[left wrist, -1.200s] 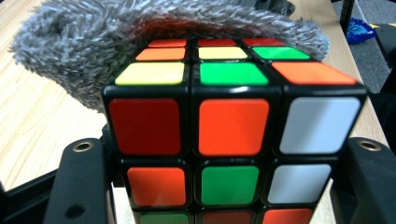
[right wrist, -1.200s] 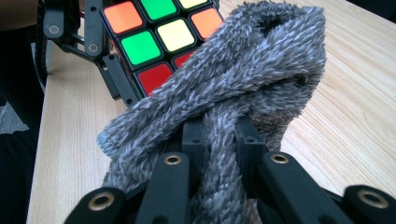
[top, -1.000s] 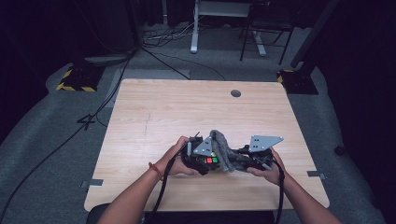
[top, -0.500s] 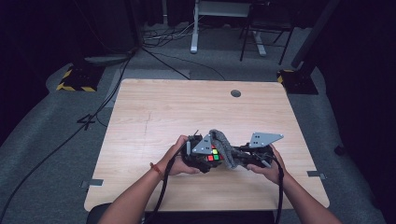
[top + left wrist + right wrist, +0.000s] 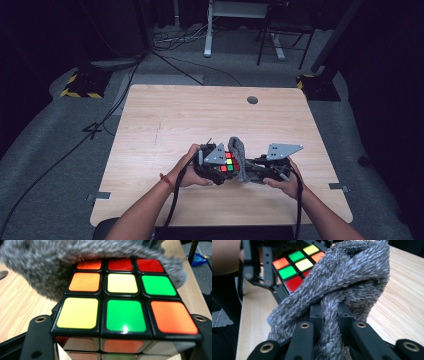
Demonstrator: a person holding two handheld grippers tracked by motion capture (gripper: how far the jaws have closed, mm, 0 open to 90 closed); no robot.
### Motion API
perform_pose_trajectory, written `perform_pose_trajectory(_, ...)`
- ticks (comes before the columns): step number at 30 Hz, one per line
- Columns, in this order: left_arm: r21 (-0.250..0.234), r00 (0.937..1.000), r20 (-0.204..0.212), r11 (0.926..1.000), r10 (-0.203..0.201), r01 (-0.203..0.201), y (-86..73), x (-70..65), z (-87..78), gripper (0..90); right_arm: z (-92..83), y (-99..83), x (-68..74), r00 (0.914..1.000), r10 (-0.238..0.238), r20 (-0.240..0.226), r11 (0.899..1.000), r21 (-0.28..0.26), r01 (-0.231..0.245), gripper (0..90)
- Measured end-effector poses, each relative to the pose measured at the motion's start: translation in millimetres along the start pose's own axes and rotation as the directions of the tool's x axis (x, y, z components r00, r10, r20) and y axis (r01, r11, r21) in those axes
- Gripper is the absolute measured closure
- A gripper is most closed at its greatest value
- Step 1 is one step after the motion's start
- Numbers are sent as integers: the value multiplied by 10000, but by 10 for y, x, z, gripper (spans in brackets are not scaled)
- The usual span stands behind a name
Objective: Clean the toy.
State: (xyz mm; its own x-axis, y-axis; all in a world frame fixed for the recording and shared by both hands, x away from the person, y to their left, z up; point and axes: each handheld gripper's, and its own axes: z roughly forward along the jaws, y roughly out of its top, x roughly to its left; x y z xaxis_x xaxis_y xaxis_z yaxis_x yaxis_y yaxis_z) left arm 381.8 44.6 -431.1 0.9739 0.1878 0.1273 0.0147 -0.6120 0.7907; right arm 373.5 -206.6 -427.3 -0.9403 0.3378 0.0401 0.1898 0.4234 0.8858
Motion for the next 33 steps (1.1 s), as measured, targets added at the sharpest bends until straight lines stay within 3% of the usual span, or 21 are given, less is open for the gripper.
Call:
perform_pose_trajectory(6, 57, 9993, 339, 9998, -178, 176, -12, 10, 3, 319, -32, 3, 4, 9999, -155, -24, 9999, -8, 155, 790)
perform_pose_trajectory(9, -77, 9976, 656, 9997, -226, 232, -22, 18, -1, 331, -23, -11, -19, 9999, -130, -29, 9998, 148, 131, 791)
perform_pose_trajectory(12, -78, 9972, 702, 9996, -268, 274, -23, 18, 2, 332, -13, -21, -36, 9999, 22, -117, 9999, 135, -21, 792)
perform_pose_trajectory(14, -138, 9919, 1095, 9977, -644, 663, -33, 58, 4, 329, -6, -14, -36, 10000, 18, -73, 9998, 188, -17, 793)
perform_pose_trajectory(15, -138, 9919, 1095, 9977, -644, 663, -33, 58, 4, 325, -6, -14, -36, 10000, 18, -73, 9998, 188, -17, 793)
perform_pose_trajectory(16, 256, 9966, 623, 9983, -532, 517, -12, 42, 27, 317, -3, -11, -34, 9999, 105, -54, 9999, 115, -105, 793)
perform_pose_trajectory(17, 256, 9966, 623, 9983, -532, 517, -12, 42, 27, 328, -3, -11, -34, 9999, 105, -54, 9999, 115, -105, 793)
perform_pose_trajectory(18, 813, 9981, 600, 9967, -130, 81, 3, -4, 84, 330, 0, -3, -23, 9996, 159, -228, 9999, -5, -159, 794)
perform_pose_trajectory(19, 813, 9981, 600, 9967, -130, 81, 3, -4, 84, 330, 0, -3, -23, 9996, 159, -228, 9999, -5, -159, 794)
perform_pose_trajectory(20, 1261, 9988, 331, 9912, 374, -413, 6, -70, 151, 331, 6, 33, 20, 9996, 3, -269, 10000, -65, -5, 794)
perform_pose_trajectory(21, 1337, 9981, 349, 9895, 503, -545, 3, -85, 168, 333, 11, 50, 42, 9995, -143, -280, 9999, -38, 142, 794)
perform_pose_trajectory(25, 1217, 9990, 240, 9917, 390, -417, 3, -80, 172, 336, 9, 48, 47, 9997, -173, -168, 9998, -49, 172, 794)
perform_pose_trajectory(30, 655, 9998, 128, 9978, 128, -137, 8, -49, 122, 336, -5, 19, -12, 9999, -87, 65, 10000, 36, 87, 796)
perform_pose_trajectory(33, 139, 10000, 44, 9999, -70, 69, 21, -7, 34, 337, 48, -59, -69, 9996, 82, 271, 9974, 716, -101, 795)
